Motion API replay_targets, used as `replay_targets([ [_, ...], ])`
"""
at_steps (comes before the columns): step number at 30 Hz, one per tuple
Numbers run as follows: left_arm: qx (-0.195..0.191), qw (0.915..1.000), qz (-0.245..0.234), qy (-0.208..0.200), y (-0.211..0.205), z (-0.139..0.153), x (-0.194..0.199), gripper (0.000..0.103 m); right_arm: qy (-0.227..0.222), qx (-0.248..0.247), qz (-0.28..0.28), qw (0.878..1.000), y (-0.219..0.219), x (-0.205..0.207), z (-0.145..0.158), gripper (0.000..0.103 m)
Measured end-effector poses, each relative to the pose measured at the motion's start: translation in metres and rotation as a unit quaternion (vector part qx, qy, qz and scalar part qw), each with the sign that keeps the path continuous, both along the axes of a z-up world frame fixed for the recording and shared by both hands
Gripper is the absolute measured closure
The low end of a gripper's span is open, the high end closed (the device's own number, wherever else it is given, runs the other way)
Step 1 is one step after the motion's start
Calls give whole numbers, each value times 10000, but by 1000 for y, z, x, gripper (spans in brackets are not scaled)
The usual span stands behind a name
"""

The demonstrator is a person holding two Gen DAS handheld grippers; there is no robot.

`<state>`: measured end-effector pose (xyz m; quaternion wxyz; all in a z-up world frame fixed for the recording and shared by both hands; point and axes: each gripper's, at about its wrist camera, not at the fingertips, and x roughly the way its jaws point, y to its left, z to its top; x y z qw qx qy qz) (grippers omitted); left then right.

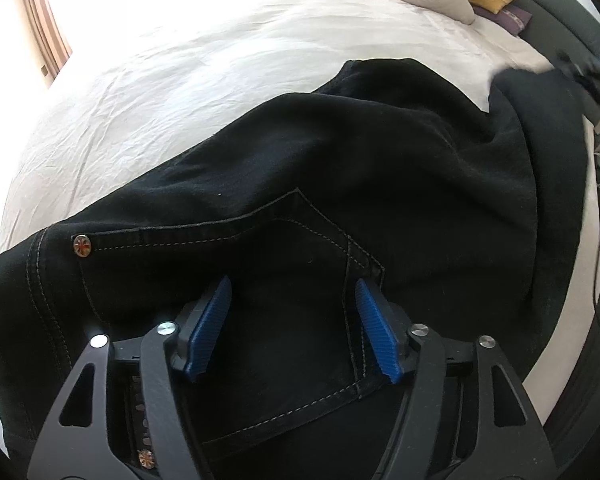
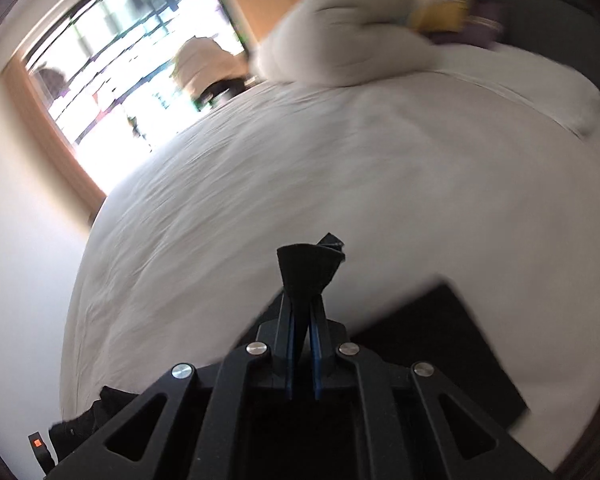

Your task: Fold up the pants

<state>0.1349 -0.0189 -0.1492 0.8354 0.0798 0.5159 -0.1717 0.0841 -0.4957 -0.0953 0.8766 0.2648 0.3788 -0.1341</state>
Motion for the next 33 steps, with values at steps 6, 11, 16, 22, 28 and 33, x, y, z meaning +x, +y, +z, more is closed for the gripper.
replay_targets([
  [6,217,9998,25,37,-15,0,4,34,213,669,-845,9939,-45,-70,-59,96],
  [11,276,9995,107,111,-23,3,8,33,367,769,-997,9914,-43,-80,-88,96],
  [16,1,9997,156,195,-37,19,17,32,220,736,-1099,9910,-44,-95,-89,96],
  [22,-143,9999,18,74,-60,33,36,30,-107,200,-1147,9931,-38,-110,-68,96],
  [28,-265,9995,-68,137,-79,27,47,30,57,476,-1440,9884,-46,-122,-92,96],
  [33,-333,9991,-100,224,-74,22,47,30,-16,582,-1703,9837,-53,-133,-96,97],
])
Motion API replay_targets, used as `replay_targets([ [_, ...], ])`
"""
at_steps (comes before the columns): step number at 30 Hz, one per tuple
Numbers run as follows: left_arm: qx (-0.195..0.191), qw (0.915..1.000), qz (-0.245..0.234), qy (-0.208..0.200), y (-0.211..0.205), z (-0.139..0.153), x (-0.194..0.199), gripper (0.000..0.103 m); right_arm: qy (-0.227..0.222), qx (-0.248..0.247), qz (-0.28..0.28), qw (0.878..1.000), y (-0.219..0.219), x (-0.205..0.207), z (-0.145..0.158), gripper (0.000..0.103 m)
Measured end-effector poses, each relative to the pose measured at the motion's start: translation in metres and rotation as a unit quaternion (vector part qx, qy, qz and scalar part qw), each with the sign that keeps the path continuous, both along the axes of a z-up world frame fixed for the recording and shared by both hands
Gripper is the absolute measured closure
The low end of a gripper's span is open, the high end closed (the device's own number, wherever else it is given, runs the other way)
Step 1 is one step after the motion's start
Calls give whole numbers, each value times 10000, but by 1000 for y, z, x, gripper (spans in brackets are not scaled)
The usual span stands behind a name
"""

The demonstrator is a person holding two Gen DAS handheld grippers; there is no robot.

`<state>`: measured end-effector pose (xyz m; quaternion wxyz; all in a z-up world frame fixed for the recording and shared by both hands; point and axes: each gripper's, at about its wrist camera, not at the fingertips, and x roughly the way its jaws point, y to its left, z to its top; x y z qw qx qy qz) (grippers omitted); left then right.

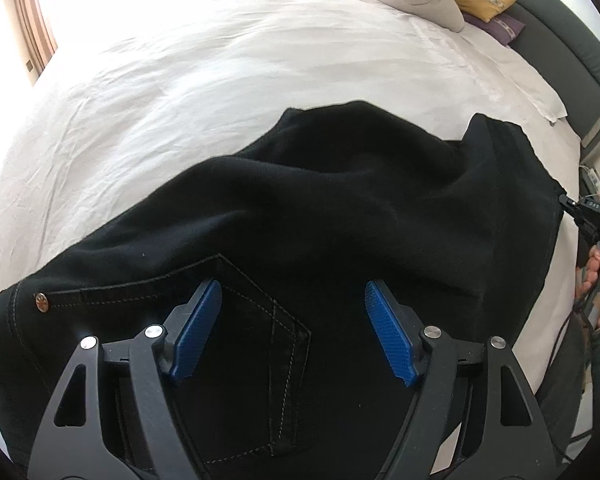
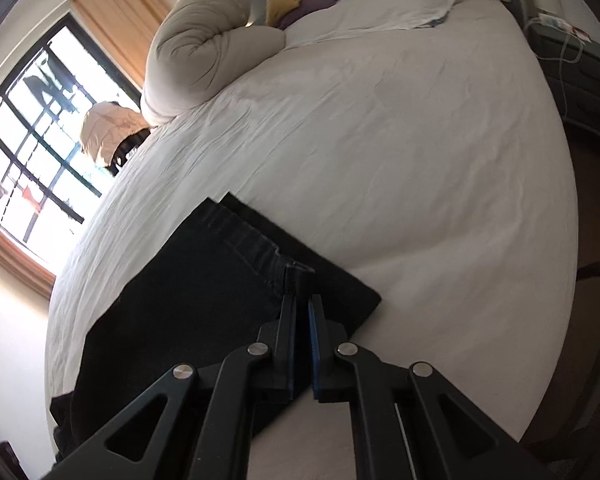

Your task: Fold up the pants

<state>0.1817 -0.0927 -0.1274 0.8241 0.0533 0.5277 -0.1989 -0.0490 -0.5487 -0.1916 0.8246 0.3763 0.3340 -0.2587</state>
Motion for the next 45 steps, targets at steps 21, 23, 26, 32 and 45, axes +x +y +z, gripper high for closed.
replay_targets([
  [21,-229,9996,75,-117,17,-8,-15,30,100,186,-377,9991,-4,-15,-13,98],
  [23,-402,9985,169,-320,25,3,-13,30,91,168,-476,9987,-3,-17,-11,98],
  [26,-533,9968,177,-577,30,20,-6,30,163,121,-561,9982,-3,-19,-14,98],
  [32,-128,9946,-591,-839,14,49,50,30,337,67,-344,9988,-3,-13,-18,98],
  [45,105,9647,-2537,692,-22,13,118,29,329,20,-79,9994,-7,-13,-23,98],
])
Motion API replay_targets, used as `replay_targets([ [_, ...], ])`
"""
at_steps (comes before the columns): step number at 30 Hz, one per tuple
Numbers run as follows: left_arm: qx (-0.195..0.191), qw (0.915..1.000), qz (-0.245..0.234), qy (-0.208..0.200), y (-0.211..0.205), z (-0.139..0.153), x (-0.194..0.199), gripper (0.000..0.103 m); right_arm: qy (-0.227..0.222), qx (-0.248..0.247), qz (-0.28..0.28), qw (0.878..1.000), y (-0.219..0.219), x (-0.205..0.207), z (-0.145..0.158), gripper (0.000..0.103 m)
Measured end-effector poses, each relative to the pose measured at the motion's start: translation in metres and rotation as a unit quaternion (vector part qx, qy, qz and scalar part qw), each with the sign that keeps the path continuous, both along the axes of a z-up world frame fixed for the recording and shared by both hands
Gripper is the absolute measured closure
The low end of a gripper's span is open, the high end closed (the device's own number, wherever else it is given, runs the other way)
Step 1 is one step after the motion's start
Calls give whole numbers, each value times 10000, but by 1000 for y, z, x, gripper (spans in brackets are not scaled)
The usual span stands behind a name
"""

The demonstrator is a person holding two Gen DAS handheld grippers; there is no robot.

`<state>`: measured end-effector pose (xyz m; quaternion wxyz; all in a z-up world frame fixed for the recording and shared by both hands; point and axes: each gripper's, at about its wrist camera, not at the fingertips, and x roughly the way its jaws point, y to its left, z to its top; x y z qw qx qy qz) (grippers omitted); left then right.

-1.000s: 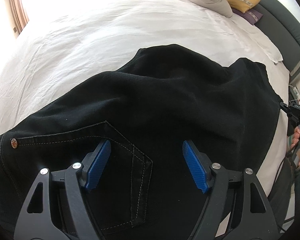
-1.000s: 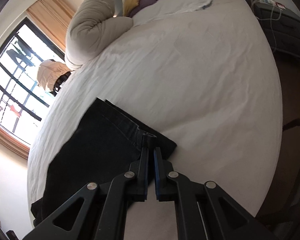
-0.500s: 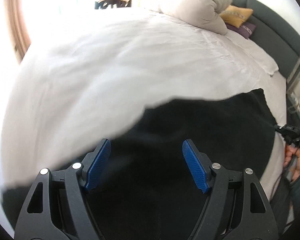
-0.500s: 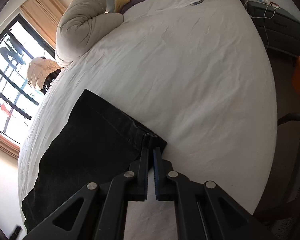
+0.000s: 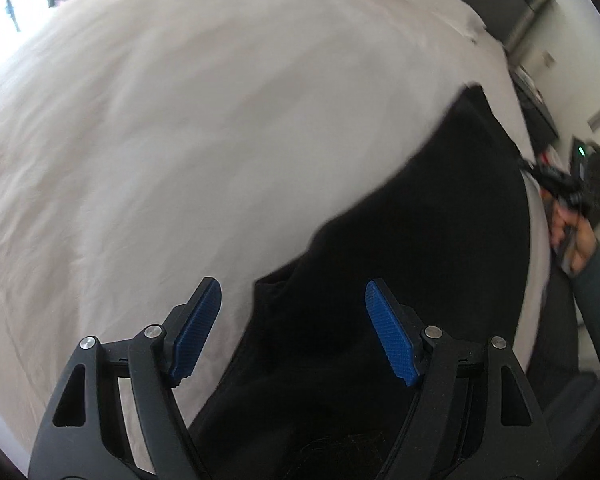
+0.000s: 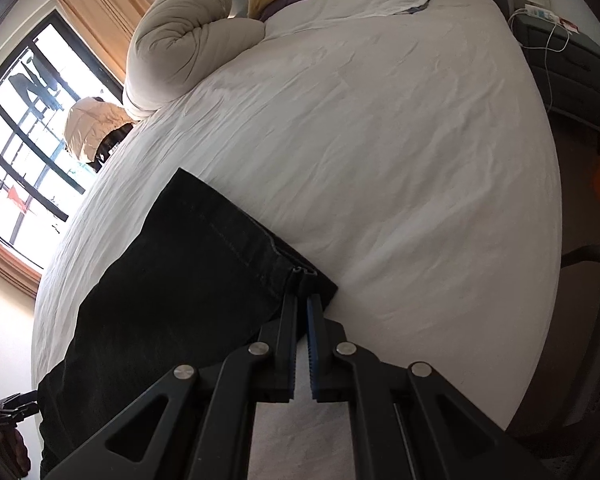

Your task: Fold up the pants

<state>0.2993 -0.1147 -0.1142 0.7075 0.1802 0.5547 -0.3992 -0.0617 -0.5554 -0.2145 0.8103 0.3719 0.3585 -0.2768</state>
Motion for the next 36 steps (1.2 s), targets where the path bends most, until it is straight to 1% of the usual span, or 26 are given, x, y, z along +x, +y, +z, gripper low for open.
replay_targets([
  [3,162,9998,-143,-29,-5,-6,2,30,32,-35,11,10000,1,3,0,98],
  [4,190,9997,-168,-47,-6,-7,2,35,37,-41,14,10000,1,3,0,98],
  [6,252,9994,-254,15,-9,-11,4,76,36,-43,11,10000,2,4,0,98],
  [7,329,9991,-271,-17,-11,-13,4,78,44,-52,14,10000,2,5,0,98],
  [8,397,9986,-344,-100,-12,-14,2,82,46,-52,14,10000,2,4,0,98],
  [9,437,9982,-384,-159,-13,-19,7,89,52,-59,16,10000,2,4,0,98],
  [11,457,9978,-401,-253,-12,-19,5,91,61,-76,19,10000,2,5,0,98],
  [16,627,9937,-296,-878,-12,-13,-2,93,79,-110,28,9999,2,4,0,98],
  [18,679,9924,-184,-1011,-12,-14,-1,93,88,-122,25,9999,3,3,0,98],
  [21,753,9917,-5,-1043,-20,-21,4,93,141,-161,25,9998,4,4,-1,99],
  [22,812,9906,20,-1097,-21,-26,3,93,169,-191,26,9997,5,5,-1,99],
  [24,988,9856,24,-1375,-27,-35,-3,93,217,-250,17,9995,6,6,0,99],
  [26,1083,9816,35,-1571,-32,-40,-9,93,248,-294,-2,9993,7,7,1,99],
  [32,1041,9805,201,-1653,-28,-38,-15,93,227,-272,-147,9993,9,2,4,99],
  [33,1038,9806,205,-1651,-22,-36,-16,92,234,-277,-138,9992,9,2,4,99],
  [36,1035,9811,293,-1607,-24,-37,-14,90,213,-264,-154,9993,8,1,3,99],
])
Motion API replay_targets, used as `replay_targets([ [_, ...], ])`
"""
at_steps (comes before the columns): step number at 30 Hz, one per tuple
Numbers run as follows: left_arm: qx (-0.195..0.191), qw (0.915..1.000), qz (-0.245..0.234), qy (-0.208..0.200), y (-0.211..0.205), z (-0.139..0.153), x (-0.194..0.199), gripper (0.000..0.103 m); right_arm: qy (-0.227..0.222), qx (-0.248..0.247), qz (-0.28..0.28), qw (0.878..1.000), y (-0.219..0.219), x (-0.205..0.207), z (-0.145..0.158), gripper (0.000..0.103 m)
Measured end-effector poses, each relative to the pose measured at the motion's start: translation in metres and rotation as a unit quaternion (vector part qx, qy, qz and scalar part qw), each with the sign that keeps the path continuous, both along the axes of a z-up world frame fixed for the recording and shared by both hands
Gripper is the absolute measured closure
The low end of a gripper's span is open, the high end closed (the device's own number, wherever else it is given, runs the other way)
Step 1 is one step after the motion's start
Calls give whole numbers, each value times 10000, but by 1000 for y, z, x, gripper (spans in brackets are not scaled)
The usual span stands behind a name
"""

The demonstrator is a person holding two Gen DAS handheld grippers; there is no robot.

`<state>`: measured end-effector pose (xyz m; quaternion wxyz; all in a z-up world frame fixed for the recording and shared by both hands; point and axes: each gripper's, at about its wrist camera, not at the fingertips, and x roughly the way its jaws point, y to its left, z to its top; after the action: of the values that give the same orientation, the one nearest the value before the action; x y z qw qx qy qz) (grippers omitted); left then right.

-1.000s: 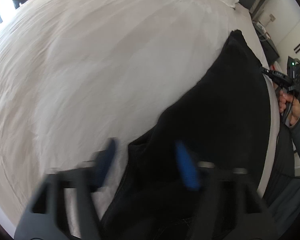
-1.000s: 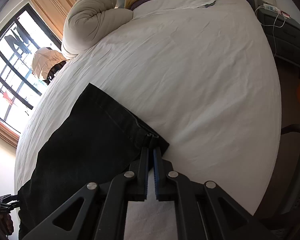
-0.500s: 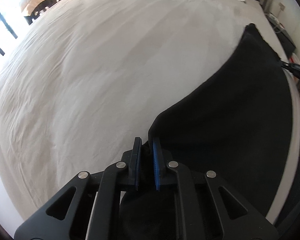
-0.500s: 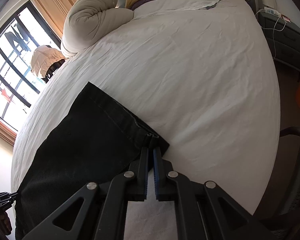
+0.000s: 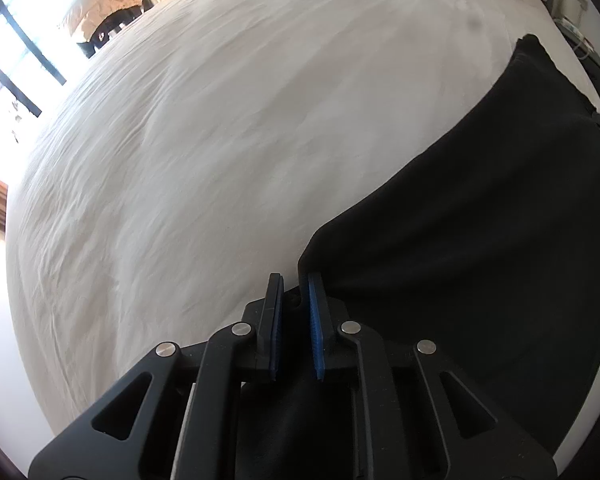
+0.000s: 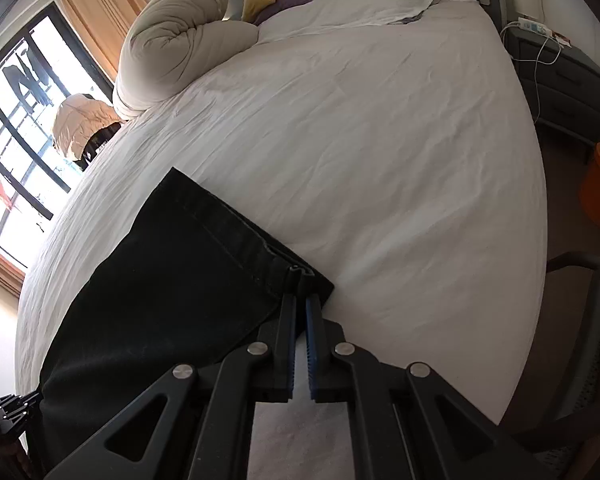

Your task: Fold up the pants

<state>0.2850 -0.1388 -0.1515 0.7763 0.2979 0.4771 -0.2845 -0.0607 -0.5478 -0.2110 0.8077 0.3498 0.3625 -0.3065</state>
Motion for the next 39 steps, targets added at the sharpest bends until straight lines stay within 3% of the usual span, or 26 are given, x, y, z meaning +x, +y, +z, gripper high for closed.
replay_targets([
  [10,-13,10000,87,-36,-5,0,-1,88,18,-29,-118,9999,-2,-3,1,98],
  [13,12,9997,213,-96,-4,2,1,77,127,19,28,9999,-2,-1,-2,99],
  [15,-48,9992,371,-166,0,7,2,49,63,108,-108,9999,-7,-9,2,96],
  [17,-227,9985,439,-246,8,18,3,45,339,-153,-570,9977,-13,-20,10,93],
  [20,-213,9972,587,-412,20,32,4,39,247,-211,-863,9957,-25,-37,27,92],
  [23,-472,9907,973,-826,35,60,2,38,-375,-226,-257,9987,-15,-23,55,90],
  [27,-710,9846,1200,-1050,36,77,-12,38,-968,-86,1129,9888,26,32,74,90],
  [28,-788,9845,1172,-1037,33,78,-17,38,-977,73,1491,9840,38,50,71,90],
  [31,-1033,9876,935,-728,23,68,-38,38,-666,314,1632,9838,43,69,49,89],
  [33,-915,9914,777,-521,15,47,-49,38,-62,653,1419,9877,33,67,15,89],
  [34,-796,9929,770,-426,12,34,-52,38,91,679,1303,9891,27,63,6,100],
  [36,-700,9934,890,-195,12,14,-55,37,-122,872,1053,9905,12,39,-7,103],
  [39,-1021,9881,1149,-26,26,11,-57,37,6,684,643,9956,-5,10,3,103],
])
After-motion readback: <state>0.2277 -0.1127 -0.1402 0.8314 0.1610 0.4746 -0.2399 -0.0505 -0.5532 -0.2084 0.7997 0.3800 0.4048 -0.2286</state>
